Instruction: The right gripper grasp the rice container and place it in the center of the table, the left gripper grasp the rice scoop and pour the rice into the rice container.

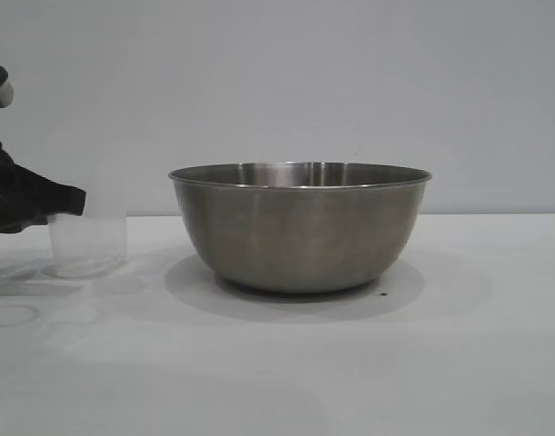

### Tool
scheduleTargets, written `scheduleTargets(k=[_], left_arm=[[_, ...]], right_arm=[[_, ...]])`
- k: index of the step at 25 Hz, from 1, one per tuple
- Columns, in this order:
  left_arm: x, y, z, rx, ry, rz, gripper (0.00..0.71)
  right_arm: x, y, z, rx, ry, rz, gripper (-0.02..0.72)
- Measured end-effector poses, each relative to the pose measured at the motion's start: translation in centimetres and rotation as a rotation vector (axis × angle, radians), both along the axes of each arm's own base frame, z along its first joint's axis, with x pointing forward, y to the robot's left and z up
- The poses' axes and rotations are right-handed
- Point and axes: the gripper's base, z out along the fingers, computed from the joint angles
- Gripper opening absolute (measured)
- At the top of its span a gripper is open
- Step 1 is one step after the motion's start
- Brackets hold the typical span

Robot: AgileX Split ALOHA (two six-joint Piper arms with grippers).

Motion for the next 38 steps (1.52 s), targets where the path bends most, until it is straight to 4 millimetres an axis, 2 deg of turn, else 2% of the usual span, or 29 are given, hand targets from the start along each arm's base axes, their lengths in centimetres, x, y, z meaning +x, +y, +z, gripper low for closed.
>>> scheduleTargets(k=[1,3,7,9,12,19,25,29,34,38], left_arm=[[0.0,0.0,0.0,0.0,0.0,0.0,0.0],[0.0,0.0,-0.1,0.0,0.002,0.0,0.047],[0.0,0.0,-0.1,0.0,0.002,0.0,0.247],[0.0,0.0,-0.1,0.0,0.002,0.0,0.312],[-0.1,0.0,-0.1,0.001,0.004,0.0,0.309],[-2.1,0.5,-0.8,0.017,0.072,0.0,0.309],[-4.1,0.9,1.3,0.012,0.05,-0.003,0.309],[-6.3,1.0,2.5,0.018,0.05,-0.055,0.309],[-8.8,1.1,3.4,0.034,0.058,-0.124,0.309],[-9.6,1.2,3.4,0.043,0.069,-0.136,0.309]], right_arm=[[0.0,0.0,0.0,0.0,0.0,0.0,0.512],[0.0,0.0,0.0,0.0,0.0,0.0,0.512],[0.0,0.0,0.0,0.0,0.0,0.0,0.512],[0.0,0.0,0.0,0.0,0.0,0.0,0.512],[0.0,0.0,0.0,0.0,0.0,0.0,0.512],[0.0,0.0,0.0,0.0,0.0,0.0,0.512],[0.0,0.0,0.0,0.0,0.0,0.0,0.512],[0.0,0.0,0.0,0.0,0.0,0.0,0.512],[0.0,0.0,0.0,0.0,0.0,0.0,0.512],[0.0,0.0,0.0,0.0,0.0,0.0,0.512]])
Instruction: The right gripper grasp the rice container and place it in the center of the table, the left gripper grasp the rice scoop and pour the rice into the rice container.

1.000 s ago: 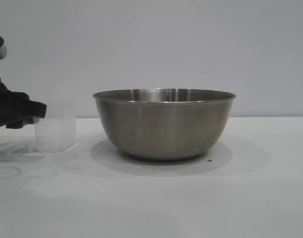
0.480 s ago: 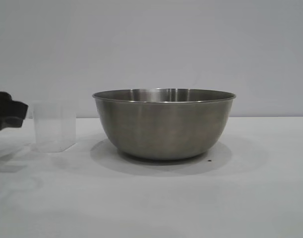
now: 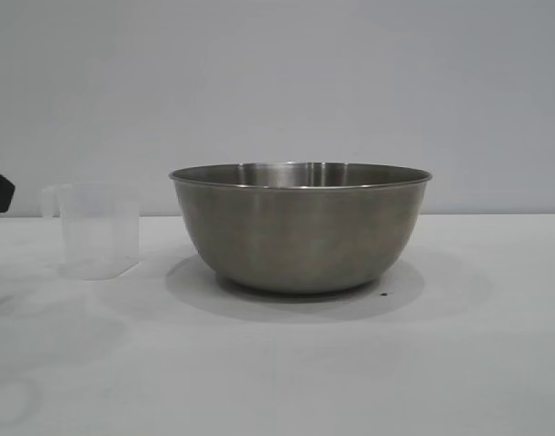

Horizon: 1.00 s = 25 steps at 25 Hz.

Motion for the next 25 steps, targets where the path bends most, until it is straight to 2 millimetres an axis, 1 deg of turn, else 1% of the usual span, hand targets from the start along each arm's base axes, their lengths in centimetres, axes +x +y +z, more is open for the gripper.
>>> scheduleTargets(k=[4,8,14,20,25], left_arm=[[-0.1,0.2,-0.2,0.004,0.022,0.018,0.309],[-0.2,0.4,-1.0,0.026,0.122,0.041,0.309],[0.0,0.4,-1.6,0.046,0.221,0.051,0.309],[1.3,0.1,-0.7,0.089,0.249,0.028,0.309],[1.2,0.0,1.0,0.098,0.255,0.007,0.309]], right_arm=[[0.0,0.0,0.0,0.0,0.0,0.0,0.512],[0.0,0.0,0.0,0.0,0.0,0.0,0.512],[0.0,0.0,0.0,0.0,0.0,0.0,0.512],[0.0,0.0,0.0,0.0,0.0,0.0,0.512],[0.0,0.0,0.0,0.0,0.0,0.0,0.512]])
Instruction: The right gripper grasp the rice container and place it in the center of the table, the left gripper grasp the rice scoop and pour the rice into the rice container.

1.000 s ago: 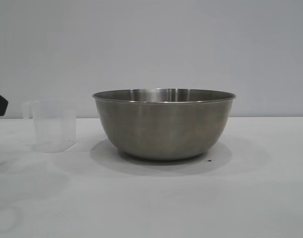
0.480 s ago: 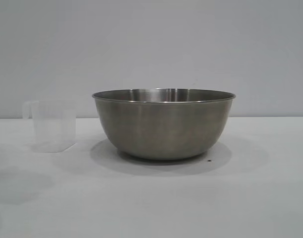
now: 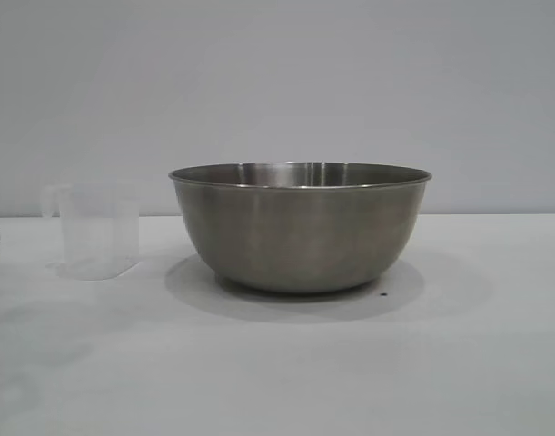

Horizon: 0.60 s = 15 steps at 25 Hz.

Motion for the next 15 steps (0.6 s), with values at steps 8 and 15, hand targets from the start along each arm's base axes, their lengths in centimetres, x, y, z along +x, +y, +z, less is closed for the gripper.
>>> scheduleTargets(k=[8,15], left_arm=[[-1.3,0.2,4.2,-0.097,-0.032,0.041,0.309],[-2.6,0.2,8.1,-0.151,-0.061,0.04,0.309]], right_arm=[[0.0,0.0,0.0,0.0,0.0,0.0,0.512],[0.0,0.0,0.0,0.0,0.0,0.0,0.512]])
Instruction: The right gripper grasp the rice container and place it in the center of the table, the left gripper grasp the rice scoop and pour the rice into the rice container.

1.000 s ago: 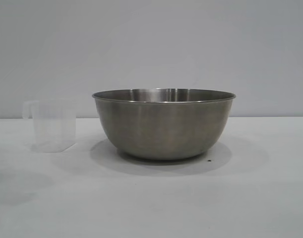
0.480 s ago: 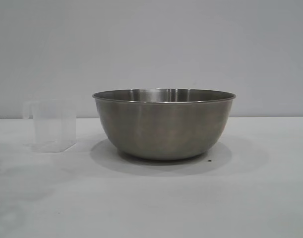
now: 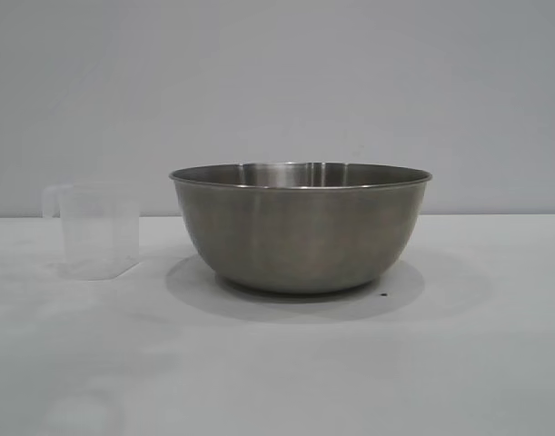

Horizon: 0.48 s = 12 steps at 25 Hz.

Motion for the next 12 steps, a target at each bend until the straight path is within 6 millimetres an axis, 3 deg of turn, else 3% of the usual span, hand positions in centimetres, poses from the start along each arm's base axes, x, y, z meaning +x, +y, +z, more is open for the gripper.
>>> scheduleTargets(k=[5,12], left_arm=[[-1.4,0.8,3.1,0.066,0.044,0.021,0.309],[-5.2,2.2,7.1,0.126,0.05,0.055,0.309]], right_arm=[[0.0,0.0,0.0,0.0,0.0,0.0,0.512],[0.0,0.0,0.0,0.0,0.0,0.0,0.512]])
